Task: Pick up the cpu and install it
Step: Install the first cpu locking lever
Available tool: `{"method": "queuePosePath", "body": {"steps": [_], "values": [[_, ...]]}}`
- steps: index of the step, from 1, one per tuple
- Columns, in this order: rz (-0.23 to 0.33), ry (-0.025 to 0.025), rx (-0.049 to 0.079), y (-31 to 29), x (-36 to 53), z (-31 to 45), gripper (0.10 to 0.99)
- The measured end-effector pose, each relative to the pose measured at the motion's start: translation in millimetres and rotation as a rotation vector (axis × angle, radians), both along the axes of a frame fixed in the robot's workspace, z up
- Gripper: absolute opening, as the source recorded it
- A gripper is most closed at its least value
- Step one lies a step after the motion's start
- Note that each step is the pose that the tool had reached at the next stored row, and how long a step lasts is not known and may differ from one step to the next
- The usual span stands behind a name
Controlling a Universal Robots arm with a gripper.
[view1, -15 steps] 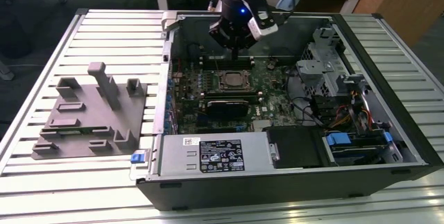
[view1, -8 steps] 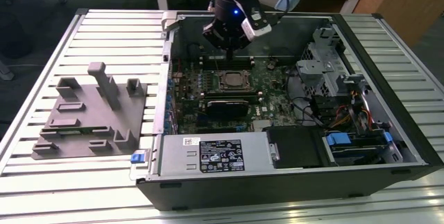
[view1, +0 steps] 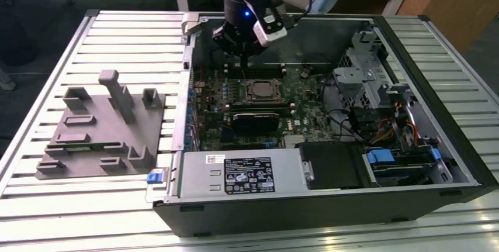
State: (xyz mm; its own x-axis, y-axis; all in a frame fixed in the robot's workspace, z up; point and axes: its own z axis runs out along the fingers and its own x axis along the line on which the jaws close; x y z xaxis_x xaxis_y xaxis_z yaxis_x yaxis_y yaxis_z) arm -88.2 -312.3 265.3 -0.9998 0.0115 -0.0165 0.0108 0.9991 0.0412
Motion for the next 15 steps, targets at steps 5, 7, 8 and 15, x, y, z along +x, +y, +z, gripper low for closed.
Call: {"method": "queuePosePath", "body": {"steps": [5,7,8,15], "values": [[0.000,-0.0008,0.007,0.4,-10.3,-1.5,0.106],[0.001,-0.0011,0.010,1.1,-13.1,-2.4,0.106],[0.001,-0.0008,0.011,1.7,-14.3,-2.8,0.106],[0.002,-0.0010,0.015,12.8,-18.2,-6.3,0.106]]}}
